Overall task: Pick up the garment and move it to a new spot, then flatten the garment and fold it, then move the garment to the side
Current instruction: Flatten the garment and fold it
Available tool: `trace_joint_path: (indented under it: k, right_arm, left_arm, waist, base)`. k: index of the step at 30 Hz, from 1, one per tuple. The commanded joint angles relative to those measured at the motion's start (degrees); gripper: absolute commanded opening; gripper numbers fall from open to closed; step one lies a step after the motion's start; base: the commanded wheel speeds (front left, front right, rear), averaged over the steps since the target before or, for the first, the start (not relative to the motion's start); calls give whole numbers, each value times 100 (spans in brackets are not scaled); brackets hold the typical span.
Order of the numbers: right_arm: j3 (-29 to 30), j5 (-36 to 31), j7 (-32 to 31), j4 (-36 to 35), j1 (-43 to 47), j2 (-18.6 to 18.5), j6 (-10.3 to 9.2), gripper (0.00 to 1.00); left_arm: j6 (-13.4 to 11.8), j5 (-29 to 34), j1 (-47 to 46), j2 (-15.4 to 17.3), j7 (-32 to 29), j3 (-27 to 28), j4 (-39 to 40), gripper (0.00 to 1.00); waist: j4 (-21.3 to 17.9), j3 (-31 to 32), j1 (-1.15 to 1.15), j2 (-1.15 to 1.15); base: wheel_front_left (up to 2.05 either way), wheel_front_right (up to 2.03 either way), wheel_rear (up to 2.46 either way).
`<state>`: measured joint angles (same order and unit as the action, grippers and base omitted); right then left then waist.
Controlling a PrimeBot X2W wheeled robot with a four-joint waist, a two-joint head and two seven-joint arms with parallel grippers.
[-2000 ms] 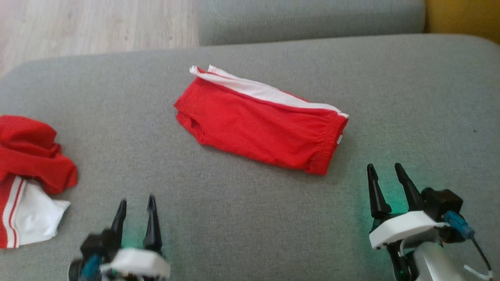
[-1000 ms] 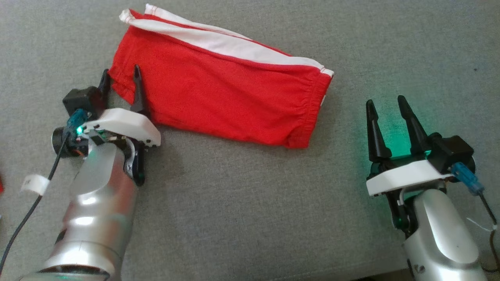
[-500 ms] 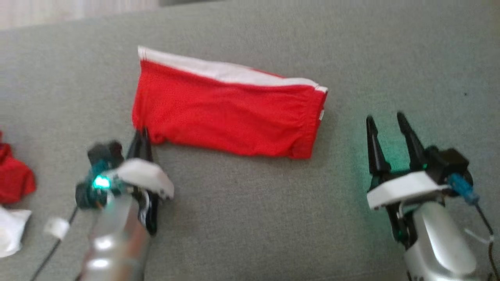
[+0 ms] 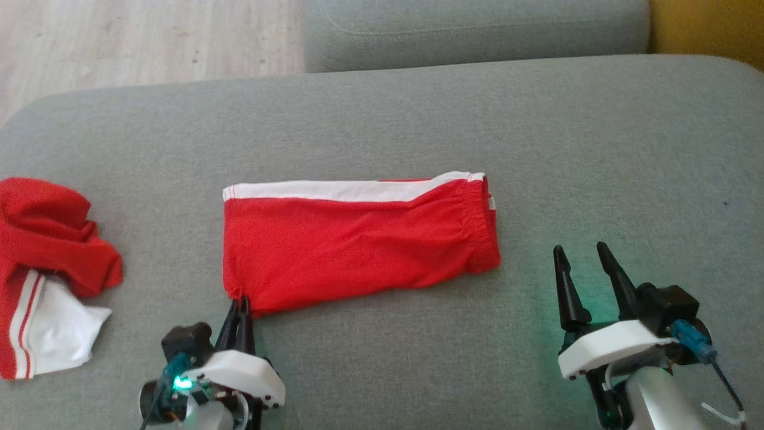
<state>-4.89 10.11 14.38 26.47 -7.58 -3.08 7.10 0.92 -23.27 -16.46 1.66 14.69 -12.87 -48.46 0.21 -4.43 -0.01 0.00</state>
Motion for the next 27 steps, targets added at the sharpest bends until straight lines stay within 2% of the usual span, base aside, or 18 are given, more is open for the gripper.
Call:
trace_joint_path:
  k: [1, 2, 3, 8, 13, 19, 27]
  right_arm:
    - [-145, 46, 62, -158, -113, 19, 39, 100]
    - [-165, 89, 62, -173, -121, 19, 39, 100]
    - [-198, 140, 62, -203, -142, 19, 39, 100]
    - [-511, 386, 62, -455, -394, 20, 39, 100]
    - [-755, 570, 62, -446, -746, 20, 39, 100]
    - [-678, 443, 62, 308, -979, 20, 39, 100]
    - [-321, 575, 62, 1250, -973, 20, 39, 100]
  left_arm:
    - [-96, -94, -68, 122, 30, 127, 265, 38]
    - [-179, -125, -3, 122, 30, 88, 403, 95]
    - [-248, -168, 64, 122, 30, 58, 529, 100]
    - [-430, -125, 303, 122, 30, -124, 1072, 100]
    - [-455, -94, 358, 122, 30, -308, 1407, 100]
    - [-443, -127, 346, 122, 30, -498, 1503, 100]
    - [-424, -144, 228, 122, 30, -600, 1531, 100]
  waist:
    - [63, 29, 1, 0]
    - [93, 24, 1, 0]
    - [121, 12, 1, 0]
    - [307, -123, 1, 0]
    - [595, -290, 1, 0]
    - [882, -451, 1, 0]
    - [962, -668, 1, 0]
  base:
    - [0, 0, 0]
    - [0, 0, 0]
    - [0, 0, 0]
    - [0, 0, 0]
    - [0, 0, 0]
    - [0, 0, 0]
    - [0, 0, 0]
